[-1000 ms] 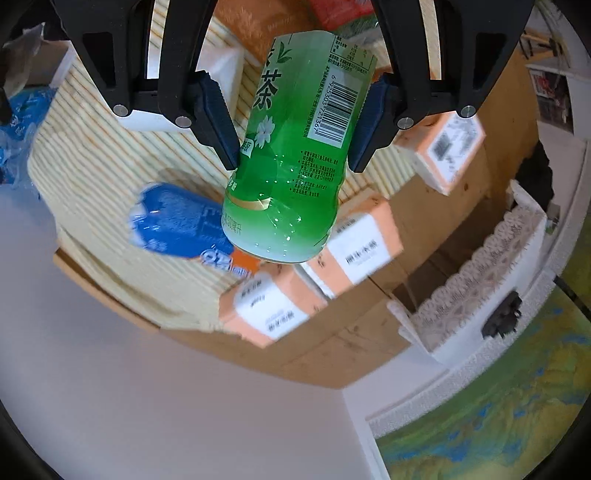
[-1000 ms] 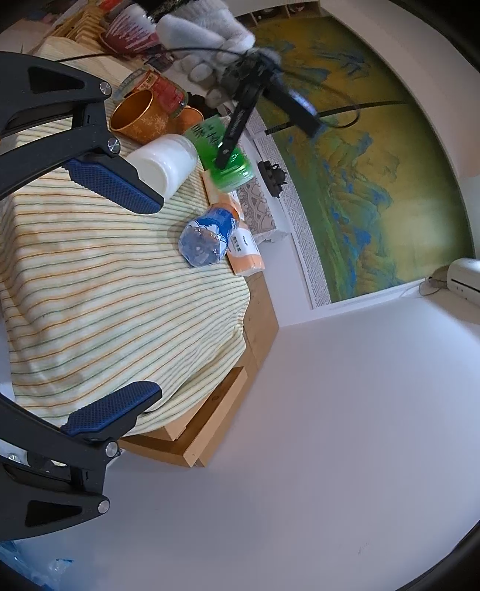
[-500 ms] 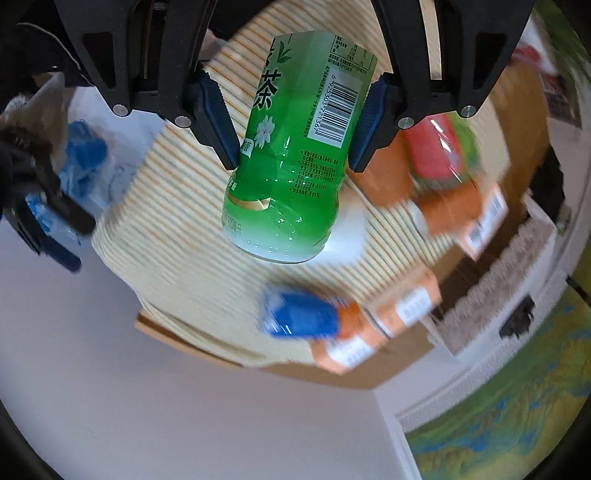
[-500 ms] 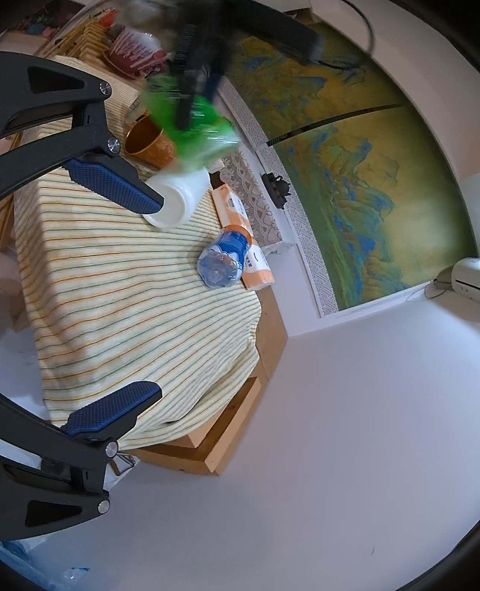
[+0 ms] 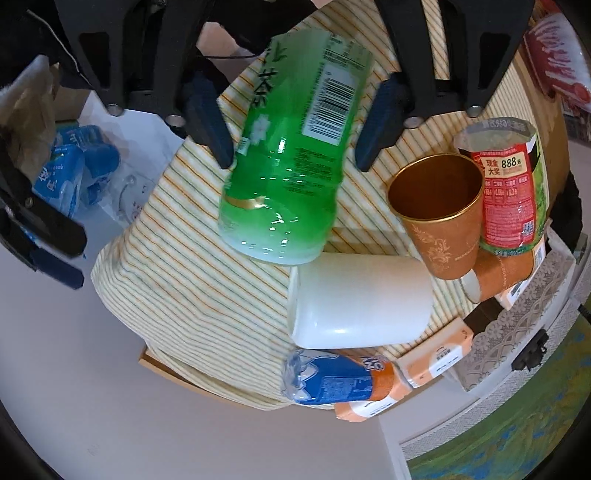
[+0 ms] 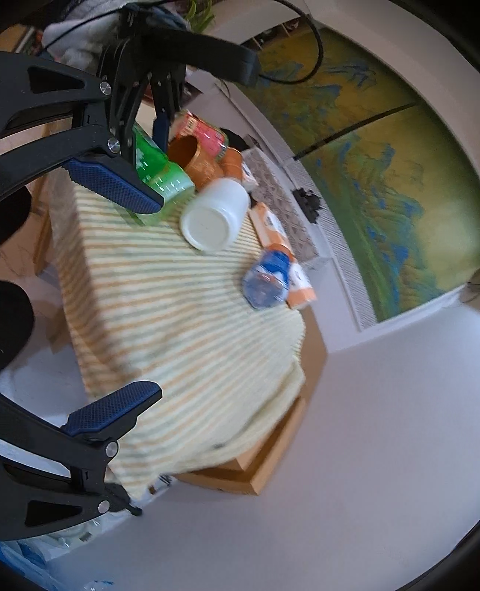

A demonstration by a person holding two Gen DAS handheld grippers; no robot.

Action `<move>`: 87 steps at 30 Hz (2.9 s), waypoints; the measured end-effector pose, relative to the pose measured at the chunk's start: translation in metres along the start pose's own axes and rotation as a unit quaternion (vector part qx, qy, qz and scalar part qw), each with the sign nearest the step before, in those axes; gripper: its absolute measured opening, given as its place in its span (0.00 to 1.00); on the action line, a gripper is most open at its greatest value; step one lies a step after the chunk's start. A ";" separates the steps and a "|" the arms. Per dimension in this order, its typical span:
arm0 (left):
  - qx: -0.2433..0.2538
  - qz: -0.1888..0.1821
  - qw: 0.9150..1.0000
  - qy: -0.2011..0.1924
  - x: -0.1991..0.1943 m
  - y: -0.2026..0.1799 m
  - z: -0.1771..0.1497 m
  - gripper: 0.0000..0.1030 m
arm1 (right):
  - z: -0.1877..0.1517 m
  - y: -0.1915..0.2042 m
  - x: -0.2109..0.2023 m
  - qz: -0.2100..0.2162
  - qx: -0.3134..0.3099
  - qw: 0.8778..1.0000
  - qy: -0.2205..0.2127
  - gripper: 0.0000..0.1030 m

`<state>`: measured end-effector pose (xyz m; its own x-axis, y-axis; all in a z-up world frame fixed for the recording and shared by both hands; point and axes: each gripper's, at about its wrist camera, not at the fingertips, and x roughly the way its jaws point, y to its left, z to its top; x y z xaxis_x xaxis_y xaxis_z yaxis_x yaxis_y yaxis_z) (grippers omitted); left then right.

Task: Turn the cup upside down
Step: 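Grasp the green cup with the right tool while the left tool opens and releases it, then rotate the green cup upright with the right tool, lid facing up, then lower the green cup onto the tablecloth and open the right tool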

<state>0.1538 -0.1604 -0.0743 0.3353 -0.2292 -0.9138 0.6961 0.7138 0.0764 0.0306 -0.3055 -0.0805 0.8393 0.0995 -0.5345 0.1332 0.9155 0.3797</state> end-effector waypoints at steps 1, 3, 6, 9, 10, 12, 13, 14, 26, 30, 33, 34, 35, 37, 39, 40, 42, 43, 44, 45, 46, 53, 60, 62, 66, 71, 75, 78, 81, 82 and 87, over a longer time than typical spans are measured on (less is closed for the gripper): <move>-0.001 -0.003 1.000 -0.003 -0.002 0.000 -0.002 0.78 | 0.000 0.001 0.003 0.004 0.006 1.000 0.010 0.87; -0.002 -0.005 1.000 -0.007 -0.006 0.001 -0.004 0.78 | -0.002 0.002 0.009 0.017 0.023 0.999 0.030 0.87; -0.001 0.002 1.000 -0.020 -0.018 0.003 -0.011 0.78 | -0.002 0.006 0.019 0.038 0.049 0.996 0.056 0.87; -0.013 0.006 0.999 -0.035 -0.031 0.009 -0.023 0.78 | -0.001 0.012 0.030 0.058 0.082 0.991 0.084 0.87; -0.023 0.005 0.999 -0.044 -0.038 0.012 -0.031 0.78 | -0.001 0.014 0.036 0.066 0.094 0.989 0.097 0.87; -0.038 0.005 0.998 -0.059 -0.052 0.016 -0.045 0.78 | -0.001 0.019 0.049 0.097 0.129 0.978 0.131 0.87; -0.047 0.006 0.997 -0.066 -0.057 0.018 -0.052 0.78 | -0.001 0.020 0.053 0.104 0.142 0.974 0.141 0.87; -0.056 0.009 0.996 -0.073 -0.063 0.021 -0.062 0.78 | 0.000 0.022 0.060 0.113 0.161 0.968 0.155 0.87; -0.144 0.018 0.983 -0.111 -0.092 0.042 -0.149 0.78 | -0.002 0.041 0.111 0.117 0.285 0.925 0.224 0.88; -0.149 0.018 0.982 -0.119 -0.097 0.041 -0.162 0.78 | 0.004 0.041 0.114 0.102 0.297 0.923 0.221 0.88; -0.150 0.018 0.981 -0.125 -0.098 0.041 -0.162 0.78 | 0.006 0.043 0.116 0.094 0.289 0.925 0.227 0.87; -0.150 0.015 0.980 -0.126 -0.098 0.040 -0.162 0.78 | 0.006 0.043 0.116 0.092 0.290 0.925 0.227 0.86; -0.150 0.014 0.980 -0.127 -0.098 0.039 -0.162 0.78 | 0.007 0.044 0.116 0.089 0.287 0.926 0.228 0.83; -0.151 0.014 0.980 -0.129 -0.097 0.038 -0.161 0.78 | 0.009 0.046 0.118 0.080 0.274 0.930 0.232 0.73; -0.154 0.011 0.979 -0.131 -0.095 0.038 -0.160 0.78 | 0.010 0.046 0.120 0.090 0.269 0.930 0.234 0.68; -0.157 0.007 0.979 -0.133 -0.095 0.037 -0.160 0.78 | 0.011 0.046 0.120 0.094 0.265 0.931 0.232 0.64; -0.162 0.003 0.977 -0.137 -0.094 0.037 -0.161 0.78 | 0.014 0.049 0.116 0.089 0.245 0.939 0.226 0.64; -0.166 0.001 0.976 -0.142 -0.095 0.037 -0.161 0.78 | 0.015 0.049 0.114 0.087 0.233 0.944 0.218 0.64; -0.171 0.000 0.975 -0.145 -0.095 0.037 -0.162 0.78 | 0.017 0.052 0.111 0.086 0.215 0.950 0.210 0.64; -0.177 -0.003 0.973 -0.147 -0.094 0.038 -0.162 0.78 | 0.019 0.053 0.108 0.086 0.201 0.955 0.202 0.64; -0.185 -0.009 0.971 -0.151 -0.095 0.039 -0.163 0.78 | 0.018 0.053 0.105 0.088 0.195 0.957 0.197 0.64; -0.217 -0.027 0.963 -0.160 -0.090 0.044 -0.167 0.78 | 0.025 0.081 0.085 0.096 0.089 0.983 0.131 0.64; -0.228 -0.027 0.960 -0.159 -0.085 0.048 -0.171 0.78 | 0.027 0.128 0.060 0.047 -0.070 0.996 0.005 0.64; -0.232 -0.027 0.959 -0.159 -0.083 0.049 -0.172 0.78 | 0.026 0.138 0.057 0.036 -0.111 0.993 -0.030 0.64; -0.239 -0.028 0.957 -0.161 -0.082 0.051 -0.173 0.78 | 0.014 0.152 0.061 0.006 -0.188 0.979 -0.077 0.64; -0.247 -0.022 0.955 -0.164 -0.082 0.055 -0.175 0.78 | -0.009 0.166 0.058 0.002 -0.255 0.960 -0.111 0.64; -0.249 -0.016 0.954 -0.167 -0.084 0.057 -0.175 0.78 | -0.022 0.173 0.052 0.010 -0.279 0.952 -0.127 0.64; -0.252 -0.014 0.952 -0.170 -0.086 0.059 -0.176 0.78 | -0.025 0.176 0.049 0.015 -0.288 0.949 -0.129 0.64; -0.253 -0.010 0.952 -0.172 -0.088 0.060 -0.176 0.78 | -0.024 0.175 0.047 0.030 -0.279 0.952 -0.120 0.65; -0.254 -0.010 0.952 -0.173 -0.088 0.060 -0.176 0.78 | -0.023 0.175 0.047 0.037 -0.276 0.954 -0.115 0.65; -0.252 -0.008 0.952 -0.172 -0.088 0.059 -0.177 0.78 | -0.026 0.180 0.045 0.048 -0.283 0.952 -0.110 0.66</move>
<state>0.0530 0.0194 -0.0597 0.5756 -0.3849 -0.7215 0.3390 0.9152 -0.2178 0.0785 -0.1266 -0.0560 0.9317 0.1665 -0.3228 -0.2026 0.9759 -0.0813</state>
